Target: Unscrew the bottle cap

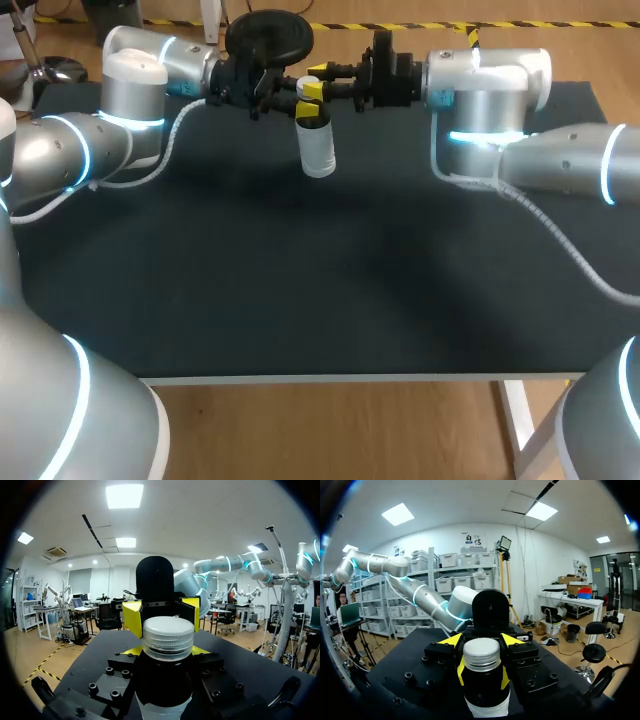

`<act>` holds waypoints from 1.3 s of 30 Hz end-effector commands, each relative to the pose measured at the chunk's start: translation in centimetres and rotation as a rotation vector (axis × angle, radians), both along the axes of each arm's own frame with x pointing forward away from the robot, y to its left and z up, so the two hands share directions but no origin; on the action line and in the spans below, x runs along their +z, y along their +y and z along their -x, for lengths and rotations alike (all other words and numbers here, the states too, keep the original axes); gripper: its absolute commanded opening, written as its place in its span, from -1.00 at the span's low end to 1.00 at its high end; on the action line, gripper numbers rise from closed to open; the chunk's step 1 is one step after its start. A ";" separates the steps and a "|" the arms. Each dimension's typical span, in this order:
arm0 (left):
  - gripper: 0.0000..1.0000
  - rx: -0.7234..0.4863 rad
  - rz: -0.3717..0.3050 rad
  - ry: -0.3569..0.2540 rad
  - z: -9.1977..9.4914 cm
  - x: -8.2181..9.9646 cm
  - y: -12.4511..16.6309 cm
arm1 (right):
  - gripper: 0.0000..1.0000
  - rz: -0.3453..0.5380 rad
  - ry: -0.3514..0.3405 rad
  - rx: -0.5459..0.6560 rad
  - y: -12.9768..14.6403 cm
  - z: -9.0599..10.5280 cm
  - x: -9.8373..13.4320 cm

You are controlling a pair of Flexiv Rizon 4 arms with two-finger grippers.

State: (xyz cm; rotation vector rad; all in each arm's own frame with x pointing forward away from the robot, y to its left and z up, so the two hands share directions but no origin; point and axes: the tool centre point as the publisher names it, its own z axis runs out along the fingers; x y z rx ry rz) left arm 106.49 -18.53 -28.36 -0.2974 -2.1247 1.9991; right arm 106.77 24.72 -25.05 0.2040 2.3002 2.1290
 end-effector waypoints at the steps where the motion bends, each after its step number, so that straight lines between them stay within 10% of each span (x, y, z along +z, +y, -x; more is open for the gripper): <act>1: -1.00 -0.005 -0.001 0.000 -0.6 0.1 -0.3 | -1.00 -0.036 0.065 0.465 0.5 -0.1 -0.6; 21: -1.00 -0.005 -0.001 0.000 -0.6 0.1 -0.3 | -1.00 -0.066 0.053 0.785 0.7 1.2 2.2; 39: -1.00 -0.005 -0.001 0.000 -0.6 0.1 -0.3 | -1.00 0.004 -0.015 0.456 -6.6 -0.6 4.3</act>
